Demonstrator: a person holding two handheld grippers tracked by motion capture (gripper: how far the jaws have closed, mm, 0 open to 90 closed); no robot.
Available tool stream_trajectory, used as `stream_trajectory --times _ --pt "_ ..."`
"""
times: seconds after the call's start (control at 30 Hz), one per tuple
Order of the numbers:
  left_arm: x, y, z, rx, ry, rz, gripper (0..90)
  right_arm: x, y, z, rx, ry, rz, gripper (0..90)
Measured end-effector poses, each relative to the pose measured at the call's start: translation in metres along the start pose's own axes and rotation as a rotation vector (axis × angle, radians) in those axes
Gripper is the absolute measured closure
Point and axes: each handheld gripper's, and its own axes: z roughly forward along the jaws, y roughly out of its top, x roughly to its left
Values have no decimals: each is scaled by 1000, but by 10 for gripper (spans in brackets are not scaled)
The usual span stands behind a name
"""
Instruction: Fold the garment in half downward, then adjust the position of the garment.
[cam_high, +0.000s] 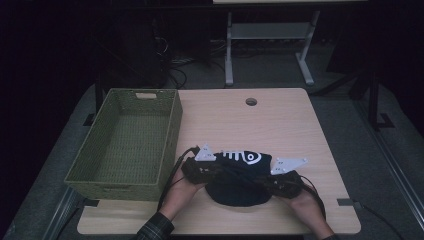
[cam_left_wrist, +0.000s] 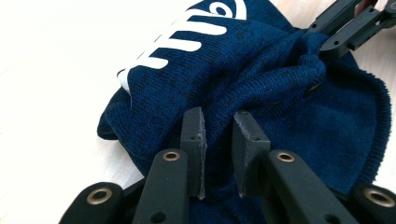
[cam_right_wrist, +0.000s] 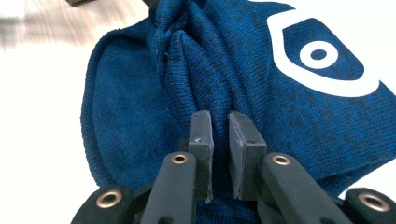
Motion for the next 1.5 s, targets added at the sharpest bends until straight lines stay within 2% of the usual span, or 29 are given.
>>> stream_trajectory --times 0.07,0.1,0.2,0.37,0.53,0.67,0.77,0.9,0.97,1.1,1.17,1.23,1.27,1.33,1.4,1.5 --pt "-1 0 -3 2 -2 -8 725 0 0 -1 -2 8 12 789" --pt "-2 1 -5 0 -12 -15 699 1 0 -2 0 9 3 773" --pt "-4 3 -13 -21 -32 -37 653 2 1 -7 -15 31 17 673" --pt "-10 14 -30 -56 -39 -26 612 2 8 -26 -80 60 35 592" --pt "-13 27 -40 -75 -40 -1 613 -3 17 -41 -133 63 36 589" --pt "-10 30 -46 -90 -60 -10 606 -9 24 -46 -154 62 38 586" --pt "-11 34 -53 -109 -74 -10 563 -12 28 -50 -169 65 38 582" --pt "-12 40 -61 -138 -77 -6 539 -14 35 -53 -186 66 31 574" --pt "-10 43 -63 -145 -63 -4 564 -15 39 -54 -191 57 24 588" --pt "-1 45 -58 -140 -37 -31 694 -20 44 -47 -166 42 13 714" --pt "5 45 -52 -128 -9 -54 765 -23 44 -42 -149 41 16 764" --pt "11 45 -44 -112 -2 -81 859 -26 43 -35 -129 43 19 820" --pt "14 45 -40 -104 18 -90 897 -28 42 -32 -121 40 24 842" --pt "21 45 -30 -69 48 -104 899 -31 37 -26 -101 41 30 890" --pt "28 44 -20 -48 68 -126 899 -33 31 -21 -81 43 41 897" --pt "32 41 -7 -21 62 -141 899 -31 25 -18 -70 61 50 898"
